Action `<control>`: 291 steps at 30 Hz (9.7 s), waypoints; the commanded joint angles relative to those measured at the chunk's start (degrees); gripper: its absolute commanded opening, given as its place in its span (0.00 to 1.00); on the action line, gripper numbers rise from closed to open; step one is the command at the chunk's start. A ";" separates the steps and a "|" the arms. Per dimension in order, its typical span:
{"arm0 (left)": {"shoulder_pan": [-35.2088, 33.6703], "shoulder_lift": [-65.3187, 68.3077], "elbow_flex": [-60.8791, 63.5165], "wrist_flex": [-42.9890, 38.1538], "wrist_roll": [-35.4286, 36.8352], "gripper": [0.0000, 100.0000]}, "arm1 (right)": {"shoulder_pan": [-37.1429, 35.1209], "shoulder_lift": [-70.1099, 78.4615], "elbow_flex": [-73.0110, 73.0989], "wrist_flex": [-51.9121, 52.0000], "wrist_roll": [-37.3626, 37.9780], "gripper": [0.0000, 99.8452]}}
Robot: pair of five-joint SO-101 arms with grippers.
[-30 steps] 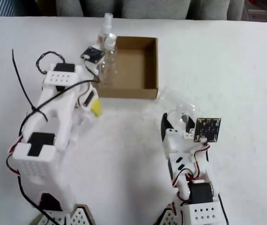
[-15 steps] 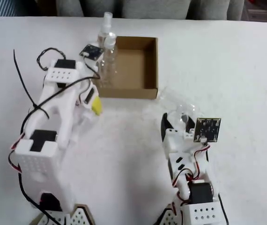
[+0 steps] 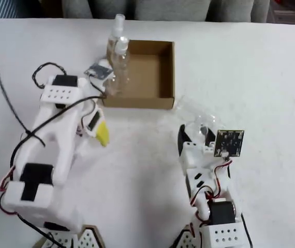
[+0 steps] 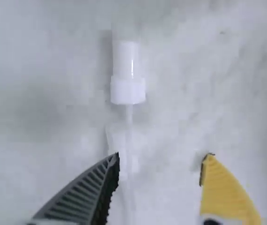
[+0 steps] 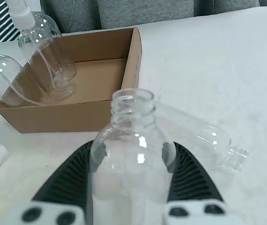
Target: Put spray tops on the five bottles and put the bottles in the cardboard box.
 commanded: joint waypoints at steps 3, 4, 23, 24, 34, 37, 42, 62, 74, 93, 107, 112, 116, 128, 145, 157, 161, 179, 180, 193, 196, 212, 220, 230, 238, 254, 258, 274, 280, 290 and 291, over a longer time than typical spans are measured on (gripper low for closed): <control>-0.31 -8.66 -0.79 0.18 0.79 0.28 | 0.13 -0.75 0.53 0.31 0.00 0.02; -0.57 -8.66 -1.49 -0.53 0.79 0.28 | 0.13 -0.75 0.53 0.31 0.00 0.02; -0.66 -13.41 -2.64 2.73 0.88 0.28 | 0.13 -0.75 0.53 1.01 0.00 0.02; -0.66 -13.67 -1.41 2.29 0.79 0.28 | 0.13 -0.75 0.53 1.01 0.00 0.02; -0.31 -13.41 15.30 -15.12 0.79 0.28 | 0.13 -0.75 0.53 1.01 0.00 0.02; -0.31 -13.32 17.41 -19.43 0.88 0.28 | 0.13 -0.75 0.53 1.01 0.00 0.02; -0.31 -12.79 17.76 -23.56 0.88 0.28 | 0.13 -0.75 0.53 1.01 0.00 0.02; -0.66 6.99 5.45 -25.93 1.23 0.17 | 0.13 -0.75 0.53 1.10 0.00 0.02; -0.22 7.43 3.87 -22.86 1.23 0.30 | 0.13 -0.75 0.53 1.10 0.00 0.02; -0.22 17.36 -5.36 -19.78 0.97 0.18 | 0.13 -0.75 0.53 1.10 0.00 0.02; -0.22 23.52 -13.01 -11.43 0.79 0.02 | 0.13 -0.75 0.53 1.10 0.00 0.02; -0.75 23.43 -13.10 -11.08 0.79 0.02 | 0.13 -0.75 0.53 1.10 0.00 0.02; -0.75 22.64 -12.92 -11.08 0.79 0.02 | 0.13 -0.75 0.53 1.10 0.00 0.02; -1.19 2.68 -0.53 -13.19 1.23 0.02 | 0.13 -0.75 0.53 1.19 0.00 0.02; -1.27 -21.49 10.46 -12.66 1.23 0.02 | -0.13 -0.75 0.53 1.98 0.00 0.02; 0.13 -46.46 12.22 -13.19 1.41 0.02 | -6.99 -0.84 0.53 -5.85 0.00 0.02; 1.01 -55.08 12.57 -12.92 1.41 0.02 | -12.79 -0.84 0.53 -13.32 3.52 0.02; 0.57 -80.48 12.75 -30.86 30.07 0.02 | -36.53 -0.75 -4.13 -32.40 12.48 0.02; 0.57 -80.48 13.01 -32.53 32.70 0.02 | -37.23 -0.75 -5.19 -32.40 12.48 0.02; 1.01 -80.57 18.99 -47.65 35.87 0.02 | -40.92 26.51 -10.55 -42.07 3.43 0.02; 1.10 -80.48 22.42 -48.00 36.13 0.02 | -40.92 29.05 -4.40 -47.25 4.22 0.02; 7.52 -80.48 31.21 -54.51 36.13 0.02 | -41.80 28.53 0.79 -48.13 8.26 0.02; 7.16 -73.10 17.41 -46.86 33.41 0.02 | -41.71 28.35 0.79 -46.73 8.44 0.02; 7.60 -65.36 7.82 -39.82 31.82 0.02 | -41.63 28.79 0.79 -46.73 8.44 0.02; 12.79 -60.53 3.43 -35.60 31.74 0.02 | -41.63 28.79 0.79 -46.55 8.53 0.02; 13.58 -51.30 -10.64 -22.77 31.65 0.02 | -41.63 28.35 0.79 -44.88 8.53 0.02; 13.67 -51.38 -8.53 -22.15 31.82 0.02 | -41.63 28.35 0.79 -44.70 8.53 0.02; 15.16 -51.65 -4.48 -18.20 32.53 0.02 | -41.80 28.62 0.79 -44.70 8.53 0.02; 17.80 -51.65 1.14 -22.86 35.25 0.02 | -41.80 28.70 0.79 -44.70 8.53 0.02; 17.54 -51.74 2.02 -21.80 35.08 0.02 | -41.80 28.79 0.79 -44.70 8.53 0.02; 17.54 -51.74 2.46 -21.71 35.08 0.02 | -41.80 28.79 0.79 -44.70 8.53 0.02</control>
